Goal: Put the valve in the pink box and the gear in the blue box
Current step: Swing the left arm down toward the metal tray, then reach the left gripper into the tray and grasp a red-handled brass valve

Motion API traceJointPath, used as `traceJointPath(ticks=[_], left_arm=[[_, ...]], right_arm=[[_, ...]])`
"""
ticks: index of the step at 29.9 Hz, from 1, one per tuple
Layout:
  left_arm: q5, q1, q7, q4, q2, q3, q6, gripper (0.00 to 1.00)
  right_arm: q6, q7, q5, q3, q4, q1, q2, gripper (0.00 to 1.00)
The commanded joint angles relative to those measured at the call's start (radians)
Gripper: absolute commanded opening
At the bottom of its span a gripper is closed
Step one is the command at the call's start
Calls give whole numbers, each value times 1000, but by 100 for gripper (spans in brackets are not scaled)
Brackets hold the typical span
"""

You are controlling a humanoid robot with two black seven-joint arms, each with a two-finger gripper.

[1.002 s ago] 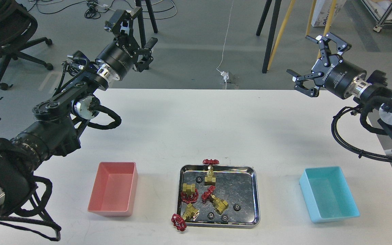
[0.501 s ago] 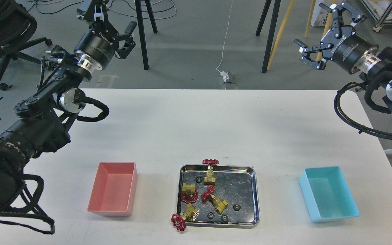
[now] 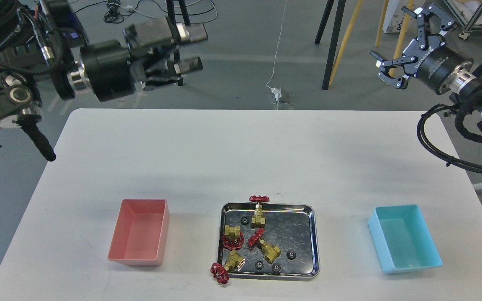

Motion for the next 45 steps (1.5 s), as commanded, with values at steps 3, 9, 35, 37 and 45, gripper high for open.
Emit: traceJointPath(ticks=[3,9,35,37,45], left_arm=[[412,-87,0,-136,8,353,7,100],[583,-79,0,-130,-83,546,289,100],[724,21,0,171,-379,580,463,95],[724,39,0,187,-396,580,466,95],[724,71,0,250,-425,580,468,95]], right_arm=[[0,1,0,1,-15,-26,2,100],[0,-33,-4,-14,-159,23,2,100],[0,-99,0,-177,-355,227,137,100],[0,-99,0,-177,-357,225,137,100],[0,-99,0,-178,-357,216,137,100]])
